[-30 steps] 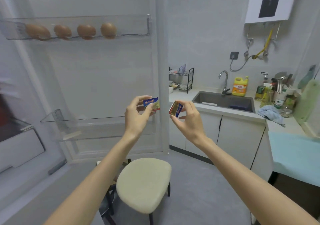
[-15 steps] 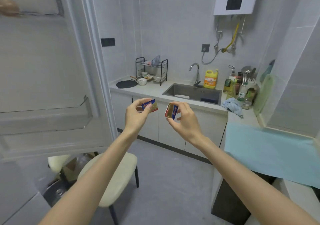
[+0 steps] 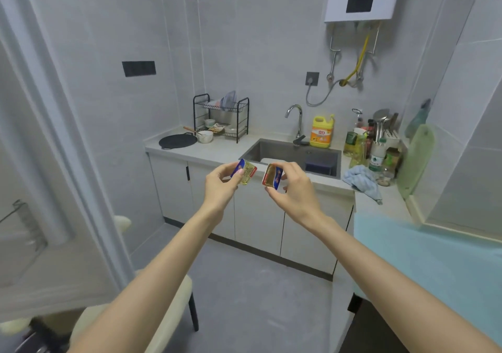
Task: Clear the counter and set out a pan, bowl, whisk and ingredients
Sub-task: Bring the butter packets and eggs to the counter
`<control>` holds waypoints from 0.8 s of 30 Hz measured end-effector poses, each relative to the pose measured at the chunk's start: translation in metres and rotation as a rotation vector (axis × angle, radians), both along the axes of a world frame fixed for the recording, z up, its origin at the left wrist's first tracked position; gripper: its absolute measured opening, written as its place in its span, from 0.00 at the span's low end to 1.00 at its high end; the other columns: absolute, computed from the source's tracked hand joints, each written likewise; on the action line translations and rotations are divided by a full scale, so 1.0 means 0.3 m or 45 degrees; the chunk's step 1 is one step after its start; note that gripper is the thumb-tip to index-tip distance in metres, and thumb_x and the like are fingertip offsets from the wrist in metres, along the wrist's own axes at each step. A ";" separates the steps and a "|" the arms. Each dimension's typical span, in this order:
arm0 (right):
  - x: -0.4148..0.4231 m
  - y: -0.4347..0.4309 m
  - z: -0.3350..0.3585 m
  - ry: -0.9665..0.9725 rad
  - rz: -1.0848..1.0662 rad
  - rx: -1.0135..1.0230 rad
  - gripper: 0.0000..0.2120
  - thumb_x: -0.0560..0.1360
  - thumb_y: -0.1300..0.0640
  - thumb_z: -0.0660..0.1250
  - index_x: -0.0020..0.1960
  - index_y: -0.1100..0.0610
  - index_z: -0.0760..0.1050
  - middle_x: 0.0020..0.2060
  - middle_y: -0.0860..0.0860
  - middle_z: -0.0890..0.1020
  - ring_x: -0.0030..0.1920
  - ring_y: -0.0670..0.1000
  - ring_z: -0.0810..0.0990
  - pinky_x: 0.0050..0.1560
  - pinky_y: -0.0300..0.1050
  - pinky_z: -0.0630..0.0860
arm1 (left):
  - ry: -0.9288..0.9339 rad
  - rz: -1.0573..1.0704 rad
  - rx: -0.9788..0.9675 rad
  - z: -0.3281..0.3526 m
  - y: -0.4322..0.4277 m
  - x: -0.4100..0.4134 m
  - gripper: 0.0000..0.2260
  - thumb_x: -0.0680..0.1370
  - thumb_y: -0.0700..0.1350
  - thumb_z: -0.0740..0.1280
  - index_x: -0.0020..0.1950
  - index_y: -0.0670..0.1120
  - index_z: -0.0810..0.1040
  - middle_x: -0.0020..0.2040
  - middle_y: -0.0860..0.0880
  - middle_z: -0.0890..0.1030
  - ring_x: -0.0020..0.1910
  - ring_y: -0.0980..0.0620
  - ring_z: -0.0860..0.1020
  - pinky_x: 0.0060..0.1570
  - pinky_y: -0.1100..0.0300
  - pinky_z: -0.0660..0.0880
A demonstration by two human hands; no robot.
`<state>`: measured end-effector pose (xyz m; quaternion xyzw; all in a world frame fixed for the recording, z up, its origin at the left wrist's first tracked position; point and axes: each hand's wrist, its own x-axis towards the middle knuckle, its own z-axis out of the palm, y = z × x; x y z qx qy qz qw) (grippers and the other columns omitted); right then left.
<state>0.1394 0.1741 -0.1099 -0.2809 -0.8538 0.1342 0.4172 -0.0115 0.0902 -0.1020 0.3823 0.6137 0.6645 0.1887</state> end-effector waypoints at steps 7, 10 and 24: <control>-0.269 0.424 0.006 -0.066 -0.001 -0.047 0.23 0.72 0.54 0.71 0.66 0.53 0.70 0.55 0.48 0.76 0.55 0.46 0.74 0.53 0.45 0.78 | -0.108 0.001 0.006 0.010 0.442 -0.259 0.12 0.77 0.43 0.68 0.61 0.46 0.76 0.54 0.50 0.78 0.51 0.55 0.77 0.47 0.63 0.76; -0.372 0.584 0.004 -0.094 -0.006 -0.057 0.24 0.73 0.54 0.71 0.66 0.53 0.70 0.56 0.48 0.76 0.56 0.46 0.74 0.55 0.41 0.76 | -0.177 0.008 -0.018 0.005 0.611 -0.364 0.13 0.77 0.42 0.67 0.62 0.45 0.76 0.55 0.48 0.78 0.50 0.55 0.77 0.47 0.63 0.76; -0.889 1.350 -0.183 -0.301 0.123 -0.184 0.22 0.73 0.54 0.70 0.65 0.53 0.70 0.56 0.49 0.76 0.53 0.46 0.70 0.50 0.35 0.64 | -0.477 0.146 -0.214 -0.223 1.281 -0.897 0.09 0.77 0.39 0.68 0.57 0.41 0.76 0.50 0.45 0.80 0.42 0.53 0.79 0.48 0.59 0.77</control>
